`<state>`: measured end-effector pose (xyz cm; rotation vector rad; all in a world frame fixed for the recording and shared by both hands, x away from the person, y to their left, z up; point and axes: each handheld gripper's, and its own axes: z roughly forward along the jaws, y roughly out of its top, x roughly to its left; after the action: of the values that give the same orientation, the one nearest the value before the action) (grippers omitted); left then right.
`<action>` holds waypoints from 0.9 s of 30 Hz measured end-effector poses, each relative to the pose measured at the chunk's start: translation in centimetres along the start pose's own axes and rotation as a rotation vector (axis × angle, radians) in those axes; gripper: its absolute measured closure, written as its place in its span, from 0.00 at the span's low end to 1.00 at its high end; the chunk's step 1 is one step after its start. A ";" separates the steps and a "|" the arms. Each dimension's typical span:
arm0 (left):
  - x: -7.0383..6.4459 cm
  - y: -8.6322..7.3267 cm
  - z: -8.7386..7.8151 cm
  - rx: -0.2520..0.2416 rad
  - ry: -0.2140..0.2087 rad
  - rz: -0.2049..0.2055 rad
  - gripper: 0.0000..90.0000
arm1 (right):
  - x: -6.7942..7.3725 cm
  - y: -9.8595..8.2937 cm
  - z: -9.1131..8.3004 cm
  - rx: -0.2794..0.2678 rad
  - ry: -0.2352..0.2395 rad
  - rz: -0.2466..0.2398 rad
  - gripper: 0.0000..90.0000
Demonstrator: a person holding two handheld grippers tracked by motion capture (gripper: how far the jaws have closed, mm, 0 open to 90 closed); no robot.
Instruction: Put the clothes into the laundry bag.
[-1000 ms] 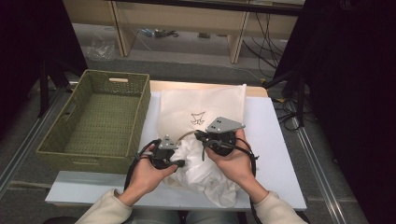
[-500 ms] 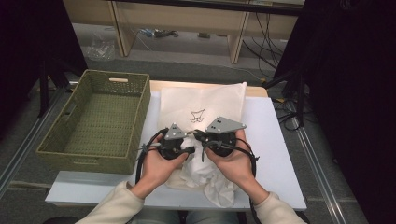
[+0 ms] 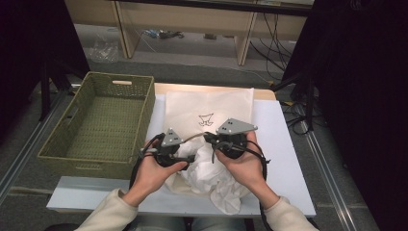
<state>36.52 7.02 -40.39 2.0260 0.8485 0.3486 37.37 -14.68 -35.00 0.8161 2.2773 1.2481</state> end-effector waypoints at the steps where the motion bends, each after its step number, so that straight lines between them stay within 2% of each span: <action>1: -0.2 -0.3 -0.7 0.003 -0.007 0.006 0.42 | 0.0 0.0 0.0 -0.003 -0.002 0.000 0.99; 5: -1.4 -1.0 -1.8 0.012 -0.024 0.027 0.39 | 0.0 0.0 0.1 -0.001 -0.004 0.001 0.99; 9: -2.7 -1.1 -1.7 0.045 -0.035 0.070 0.32 | -0.2 0.0 0.0 -0.003 -0.013 -0.008 0.99; 12: -3.4 -0.9 -1.4 0.055 -0.064 0.087 0.26 | -0.2 0.0 0.0 -0.001 -0.013 0.009 0.99; 14: -3.6 -1.0 -0.7 0.062 -0.090 0.082 0.22 | -0.2 0.0 0.0 -0.005 -0.014 -0.006 0.99; 16: -3.8 -1.2 0.1 0.069 -0.076 0.071 0.19 | -0.2 0.0 0.1 -0.003 -0.019 -0.021 0.99; 18: -4.2 -1.5 1.2 0.069 -0.071 0.069 0.18 | 0.0 0.0 0.2 0.010 0.000 -0.002 0.99; 21: -4.6 -1.6 2.6 0.075 -0.058 0.085 0.17 | 0.2 0.0 0.4 0.004 -0.014 0.001 0.99; 22: -4.5 -1.6 2.9 0.078 -0.052 0.105 0.18 | 0.3 0.0 0.4 0.017 -0.002 0.003 0.99; 23: -4.4 -1.5 3.3 0.081 -0.035 0.110 0.21 | 0.3 -0.1 0.4 0.018 0.000 0.004 0.99; 24: -4.1 -1.5 3.6 0.079 -0.023 0.122 0.26 | 0.3 -0.1 0.5 0.015 0.003 -0.005 0.99; 25: -4.0 -1.5 3.9 0.065 -0.009 0.109 0.32 | 0.3 -0.1 0.5 0.016 0.004 -0.005 0.99; 27: -3.5 -1.2 4.3 0.043 -0.007 0.094 0.52 | 0.4 -0.1 0.6 0.012 0.001 -0.001 0.99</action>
<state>35.75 2.42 -43.57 2.1104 0.7640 0.3788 37.39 -14.14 -35.44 0.8181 2.2878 1.2355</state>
